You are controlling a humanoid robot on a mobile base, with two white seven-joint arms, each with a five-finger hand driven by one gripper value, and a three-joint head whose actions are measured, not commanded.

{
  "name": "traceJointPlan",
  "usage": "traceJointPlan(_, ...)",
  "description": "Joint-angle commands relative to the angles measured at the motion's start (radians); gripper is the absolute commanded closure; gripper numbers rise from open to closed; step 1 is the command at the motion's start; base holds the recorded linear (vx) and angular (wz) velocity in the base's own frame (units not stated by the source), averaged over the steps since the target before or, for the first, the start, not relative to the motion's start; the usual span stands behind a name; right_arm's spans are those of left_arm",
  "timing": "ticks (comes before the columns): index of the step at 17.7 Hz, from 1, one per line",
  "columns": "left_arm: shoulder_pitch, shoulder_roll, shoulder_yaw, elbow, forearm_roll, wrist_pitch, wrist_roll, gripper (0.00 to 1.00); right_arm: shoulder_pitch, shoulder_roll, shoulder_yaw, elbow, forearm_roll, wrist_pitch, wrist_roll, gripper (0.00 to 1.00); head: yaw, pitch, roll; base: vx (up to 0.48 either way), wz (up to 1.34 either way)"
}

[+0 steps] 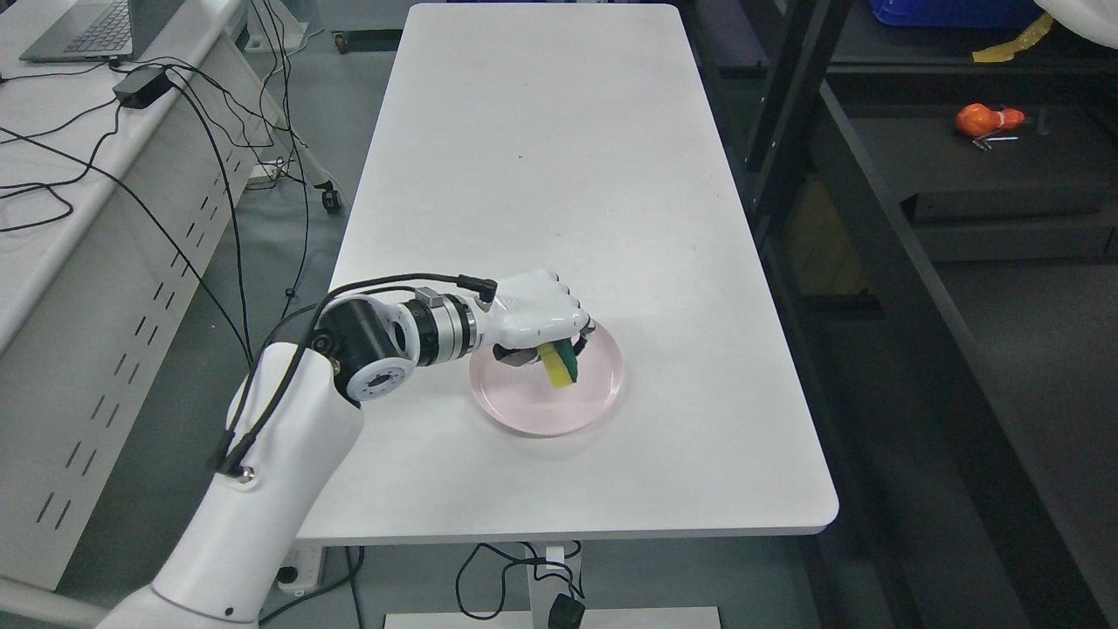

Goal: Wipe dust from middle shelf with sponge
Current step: 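Lift the sponge off the plate with the left hand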

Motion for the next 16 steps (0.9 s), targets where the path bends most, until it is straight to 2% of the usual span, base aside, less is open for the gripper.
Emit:
traceJointPlan(1,0.021,-0.057,0.328,0.001,0.368,0.003,0.002,1.00,0.000,-0.017,0.001,-0.017,0.000,0.001,0.000,0.00,0.0000,0.000,0.000,0.000,0.00)
traceJointPlan(2,0.025,-0.106,0.387,0.001,0.461,0.012,0.001,1.00,0.000,-0.017,0.000,-0.017,0.000,0.001,0.000,0.00,0.0000,0.000,0.000,0.000,0.00)
traceJointPlan(5,0.078,-0.106,0.487,-0.001,0.716,0.016,0.024,1.00,0.000,-0.017,0.000,-0.017,0.000,0.001,0.000,0.00,0.0000,0.000,0.000,0.000,0.00)
traceJointPlan(7,0.130,-0.106,0.486,-0.001,0.903,0.077,0.141,1.00,0.000,-0.017,0.001,-0.017,0.000,0.001,0.000,0.00,0.0000,0.000,0.000,0.000,0.00)
traceJointPlan(8,0.156,-0.106,0.489,-0.016,0.968,0.145,0.218,1.00,0.000,-0.017,0.000,-0.017,0.000,0.001,0.000,0.00,0.0000,0.000,0.000,0.000,0.00)
traceJointPlan(10,0.196,-0.106,0.483,-0.033,1.095,0.204,0.335,1.00,0.000,-0.017,0.000,-0.017,0.000,0.001,0.000,0.00,0.0000,0.000,0.000,0.000,0.00)
traceJointPlan(16,0.357,-0.106,0.471,-0.154,1.260,0.295,0.475,1.00,0.000,-0.017,0.000,-0.017,0.000,0.001,0.000,0.00,0.0000,0.000,0.000,-0.060,0.00)
